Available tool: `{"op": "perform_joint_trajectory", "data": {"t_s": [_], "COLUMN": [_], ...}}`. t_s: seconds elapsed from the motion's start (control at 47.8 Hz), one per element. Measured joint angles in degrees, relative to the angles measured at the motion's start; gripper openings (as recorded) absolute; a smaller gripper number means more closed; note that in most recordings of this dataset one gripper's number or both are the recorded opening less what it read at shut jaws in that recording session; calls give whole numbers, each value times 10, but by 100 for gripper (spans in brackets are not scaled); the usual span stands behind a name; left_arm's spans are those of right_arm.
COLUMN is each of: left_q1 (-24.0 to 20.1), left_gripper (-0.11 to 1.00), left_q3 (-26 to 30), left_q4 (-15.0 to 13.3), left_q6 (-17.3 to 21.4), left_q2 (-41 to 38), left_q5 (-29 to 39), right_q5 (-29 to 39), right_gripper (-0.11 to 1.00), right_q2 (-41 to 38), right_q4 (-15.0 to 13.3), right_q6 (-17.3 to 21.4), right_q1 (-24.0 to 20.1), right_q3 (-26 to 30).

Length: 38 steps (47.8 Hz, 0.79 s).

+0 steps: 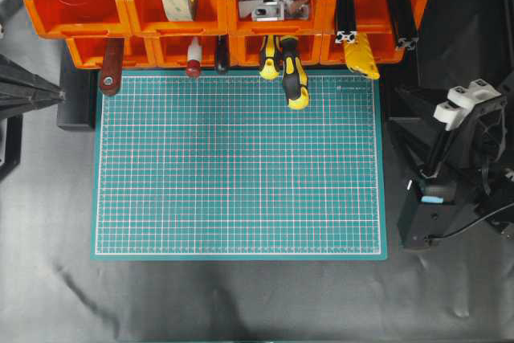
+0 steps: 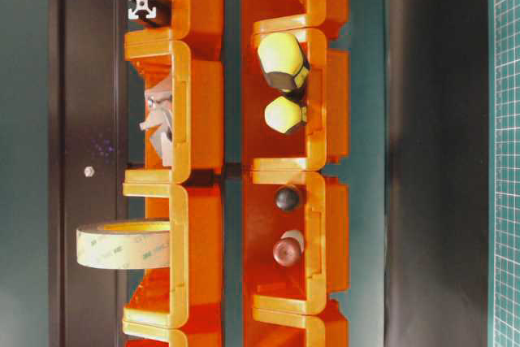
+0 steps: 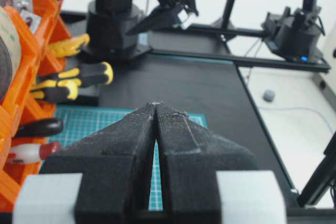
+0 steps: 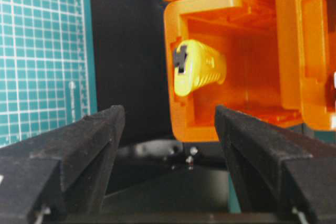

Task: Pick cutter from container rack with right arm.
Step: 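Lower the open right gripper around the yellow cutter in the bin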

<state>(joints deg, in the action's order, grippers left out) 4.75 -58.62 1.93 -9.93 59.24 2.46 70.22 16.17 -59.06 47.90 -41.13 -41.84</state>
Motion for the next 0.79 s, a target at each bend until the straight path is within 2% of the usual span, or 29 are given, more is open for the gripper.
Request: {"op": "perform_joint_trajectory", "data": {"t_s": [0.376, 0.648, 0.794], "left_q1": [6, 9, 9], "left_gripper": [1, 1, 1], "left_q3": [0, 1, 1], "left_q4": [0, 0, 0], "left_q6": [-1, -1, -1], "left_q2": [2, 7, 14], "left_q5": [0, -1, -1], "right_q5": [1, 1, 1], "right_gripper": [63, 62, 62], "right_q2": [-56, -70, -75], "right_q4": [-49, -73, -77], "right_q6": [6, 85, 93], "right_q1": [31, 44, 51], "right_q3": [0, -12, -20]}}
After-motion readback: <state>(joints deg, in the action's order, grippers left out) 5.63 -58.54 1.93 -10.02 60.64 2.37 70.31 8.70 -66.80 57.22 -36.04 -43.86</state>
